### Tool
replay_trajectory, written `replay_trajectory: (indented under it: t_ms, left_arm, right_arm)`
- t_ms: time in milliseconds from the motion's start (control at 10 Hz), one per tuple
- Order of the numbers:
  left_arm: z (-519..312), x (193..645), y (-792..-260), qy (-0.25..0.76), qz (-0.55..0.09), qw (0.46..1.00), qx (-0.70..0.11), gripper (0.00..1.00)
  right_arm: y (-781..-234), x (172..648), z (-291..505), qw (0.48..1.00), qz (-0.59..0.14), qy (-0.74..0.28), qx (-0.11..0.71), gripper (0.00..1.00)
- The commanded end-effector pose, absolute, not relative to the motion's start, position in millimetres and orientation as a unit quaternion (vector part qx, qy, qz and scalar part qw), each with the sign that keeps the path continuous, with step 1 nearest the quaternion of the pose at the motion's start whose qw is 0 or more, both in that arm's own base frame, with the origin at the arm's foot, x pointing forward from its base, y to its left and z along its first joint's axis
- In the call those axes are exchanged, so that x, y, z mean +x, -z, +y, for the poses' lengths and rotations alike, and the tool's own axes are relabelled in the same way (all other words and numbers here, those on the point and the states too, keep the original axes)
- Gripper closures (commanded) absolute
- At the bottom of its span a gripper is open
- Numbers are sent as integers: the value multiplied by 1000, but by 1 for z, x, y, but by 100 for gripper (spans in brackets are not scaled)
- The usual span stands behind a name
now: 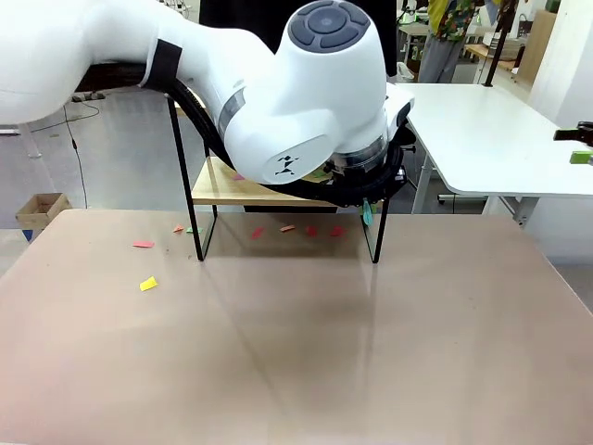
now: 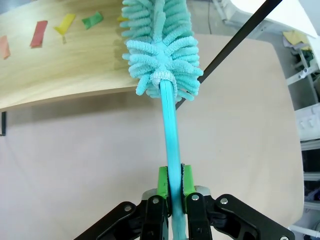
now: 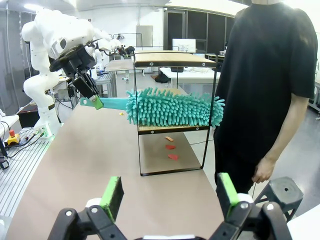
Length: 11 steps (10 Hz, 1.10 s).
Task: Clean the shelf.
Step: Clean the specific section of the Shelf indicated by the human with the Duster.
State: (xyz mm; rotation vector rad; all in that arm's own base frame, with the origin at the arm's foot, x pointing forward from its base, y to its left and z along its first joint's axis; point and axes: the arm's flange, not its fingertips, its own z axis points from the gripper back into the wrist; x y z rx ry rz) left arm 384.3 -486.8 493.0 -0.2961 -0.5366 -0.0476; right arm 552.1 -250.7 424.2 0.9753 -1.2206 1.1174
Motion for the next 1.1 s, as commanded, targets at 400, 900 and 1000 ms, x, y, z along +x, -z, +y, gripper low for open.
replay_trajectory:
  t_ms: [400,900,1000]
  left_arm:
    - [-470,392,-489,7,-252,958,-139,87]
    - [-406,401,-490,-11,-232,967,-104,87]
    - [-383,403,-494,-18,-230,969,-92,87]
  right_arm:
    - [-428,553,-249,571,-522,-479,415,0]
    - [-428,553,-249,571,-522,-479,415,0]
    - [-428,553,-249,571,-522,-479,415,0]
